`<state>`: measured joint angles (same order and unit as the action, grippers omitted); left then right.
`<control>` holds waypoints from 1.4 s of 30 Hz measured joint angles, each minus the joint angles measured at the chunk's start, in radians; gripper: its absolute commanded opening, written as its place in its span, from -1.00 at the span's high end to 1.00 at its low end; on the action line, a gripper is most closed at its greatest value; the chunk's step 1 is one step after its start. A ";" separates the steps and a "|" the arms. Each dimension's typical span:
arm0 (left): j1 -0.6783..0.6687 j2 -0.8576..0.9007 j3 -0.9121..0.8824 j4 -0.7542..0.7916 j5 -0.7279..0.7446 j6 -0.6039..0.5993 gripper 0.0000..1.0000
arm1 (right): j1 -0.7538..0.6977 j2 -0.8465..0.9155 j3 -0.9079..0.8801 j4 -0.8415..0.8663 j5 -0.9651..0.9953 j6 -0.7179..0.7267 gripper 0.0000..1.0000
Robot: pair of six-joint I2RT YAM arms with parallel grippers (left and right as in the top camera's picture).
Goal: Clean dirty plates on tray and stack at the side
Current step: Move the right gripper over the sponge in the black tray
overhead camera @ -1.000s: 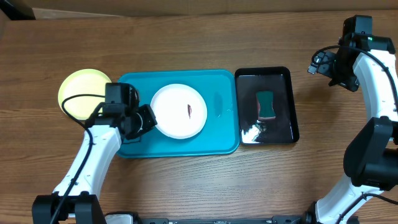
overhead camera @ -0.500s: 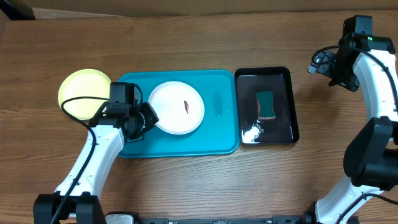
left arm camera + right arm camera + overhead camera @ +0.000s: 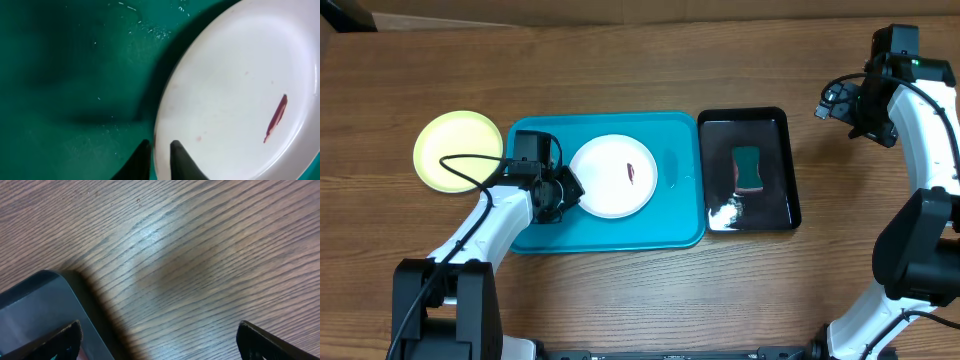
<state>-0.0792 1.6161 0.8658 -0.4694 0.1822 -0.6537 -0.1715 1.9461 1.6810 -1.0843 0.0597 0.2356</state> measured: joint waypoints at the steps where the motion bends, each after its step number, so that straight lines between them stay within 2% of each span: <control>1: 0.000 0.000 0.000 0.002 0.000 0.003 0.29 | 0.000 0.000 0.000 0.000 0.000 0.000 -1.00; 5: 0.000 0.000 0.000 0.017 0.000 0.013 0.22 | 0.000 0.000 0.000 0.000 -0.001 0.000 -1.00; 10: 0.000 0.000 0.000 0.051 0.000 0.066 0.26 | 0.000 0.000 0.000 0.000 0.000 0.000 -1.00; 21: 0.000 0.000 0.001 0.021 0.000 0.178 0.22 | 0.000 0.000 0.000 -0.001 0.000 0.000 -1.00; 25: 0.000 0.000 0.001 0.021 0.000 0.201 0.32 | 0.000 0.000 0.000 0.000 -0.001 0.000 -1.00; 28: 0.000 0.000 0.001 0.021 0.000 0.213 0.33 | 0.000 0.000 0.000 0.000 0.000 0.000 -1.00; 32: 0.000 0.006 0.001 0.022 0.000 0.219 0.53 | 0.000 0.000 0.000 0.058 -0.014 0.000 -1.00; 37: 0.000 0.037 0.001 0.025 0.000 0.220 0.52 | 0.000 0.000 0.000 0.142 -0.107 0.000 -1.00; 40: 0.000 0.057 0.001 0.026 0.000 0.220 0.52 | 0.000 0.000 0.000 0.083 -0.235 0.000 -1.00; 41: 0.000 0.059 0.001 0.025 0.000 0.220 0.53 | 0.000 0.000 0.000 0.043 -0.269 -0.001 -0.99; 42: 0.000 0.060 0.001 0.026 0.000 0.220 0.53 | 0.000 0.000 0.000 0.022 -0.292 0.000 -0.78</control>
<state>-0.0792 1.6760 0.8669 -0.4431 0.1818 -0.4332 -0.1715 1.9461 1.6806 -1.0622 -0.2325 0.2356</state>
